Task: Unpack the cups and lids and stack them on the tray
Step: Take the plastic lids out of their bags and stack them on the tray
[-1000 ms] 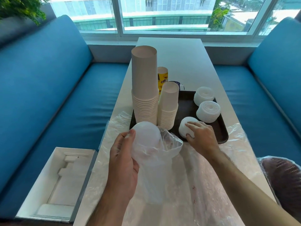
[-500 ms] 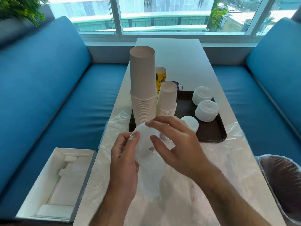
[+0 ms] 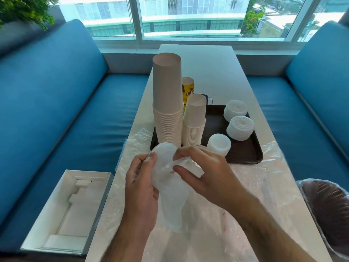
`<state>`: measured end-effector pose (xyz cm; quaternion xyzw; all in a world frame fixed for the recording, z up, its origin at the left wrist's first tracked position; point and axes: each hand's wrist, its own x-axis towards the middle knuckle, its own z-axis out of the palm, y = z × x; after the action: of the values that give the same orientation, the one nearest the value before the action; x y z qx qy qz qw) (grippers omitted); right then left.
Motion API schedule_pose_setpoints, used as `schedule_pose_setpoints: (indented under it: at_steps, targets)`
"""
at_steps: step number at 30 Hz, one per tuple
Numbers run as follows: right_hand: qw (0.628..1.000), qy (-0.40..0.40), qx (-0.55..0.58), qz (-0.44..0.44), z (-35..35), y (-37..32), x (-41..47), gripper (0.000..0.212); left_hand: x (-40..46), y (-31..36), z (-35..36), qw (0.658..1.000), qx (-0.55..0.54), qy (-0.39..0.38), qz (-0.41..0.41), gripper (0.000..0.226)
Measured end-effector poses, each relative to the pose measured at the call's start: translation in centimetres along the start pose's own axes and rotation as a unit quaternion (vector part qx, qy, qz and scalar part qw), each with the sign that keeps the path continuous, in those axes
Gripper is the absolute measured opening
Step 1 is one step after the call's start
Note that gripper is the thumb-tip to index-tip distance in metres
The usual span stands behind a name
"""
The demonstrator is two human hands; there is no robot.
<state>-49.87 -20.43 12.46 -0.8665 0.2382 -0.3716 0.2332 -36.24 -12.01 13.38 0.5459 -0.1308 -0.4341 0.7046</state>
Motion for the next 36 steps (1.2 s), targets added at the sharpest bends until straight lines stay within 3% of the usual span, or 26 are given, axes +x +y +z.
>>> schedule_pose_setpoints:
  at_steps: [2, 4, 8, 10, 12, 15, 18, 23, 29, 34, 36]
  targets:
    - [0.998, -0.046, 0.040, 0.034, -0.4, 0.4, 0.1, 0.021, 0.1, 0.0, -0.2, 1.000, 0.003, 0.001, 0.002, 0.013]
    - [0.992, -0.040, 0.100, 0.067, -0.7, 1.0, 0.2, 0.018, 0.1, 0.1, -0.3, 1.000, 0.002, -0.004, 0.010, 0.013]
    - [0.942, 0.115, 0.256, 0.185, -1.8, 3.1, 0.1, 0.021, 0.2, 0.2, -0.6, 1.000, 0.004, 0.012, 0.027, 0.021]
    - [0.943, 0.195, 0.142, 0.227, -2.4, 5.6, -0.1, 0.021, 0.1, 0.2, -0.7, 0.999, 0.004, 0.019, 0.029, 0.023]
    - [0.947, 0.213, -0.045, 0.235, -2.5, 8.6, -0.4, 0.025, -0.1, 0.2, -0.6, 0.999, 0.001, 0.021, 0.030, 0.025]
    - [0.947, 0.158, -0.174, 0.217, -1.5, 13.0, -1.0, 0.030, -0.5, 0.3, -0.2, 1.000, -0.005, 0.019, 0.020, 0.028]
    - [0.943, 0.054, -0.255, 0.206, -0.4, 15.8, -1.6, 0.032, -0.7, 0.3, 0.1, 1.000, -0.004, 0.015, 0.012, 0.024]
    - [0.917, -0.085, -0.292, 0.258, 0.1, 15.8, -2.4, 0.047, -0.8, 0.5, 0.1, 1.000, -0.009, 0.012, 0.013, 0.026]
    - [0.919, -0.065, -0.291, 0.257, 0.2, 15.7, -2.8, 0.044, -0.9, 0.7, 0.3, 1.000, -0.005, 0.013, 0.004, 0.014]
    - [0.921, -0.068, -0.285, 0.258, -0.2, 15.3, -2.4, 0.046, -0.9, 0.6, 0.4, 1.000, 0.001, 0.008, 0.011, 0.026]
    - [0.931, -0.034, -0.259, 0.253, -0.4, 14.1, -1.7, 0.046, -0.9, 0.6, 0.4, 1.000, 0.006, 0.005, 0.017, 0.028]
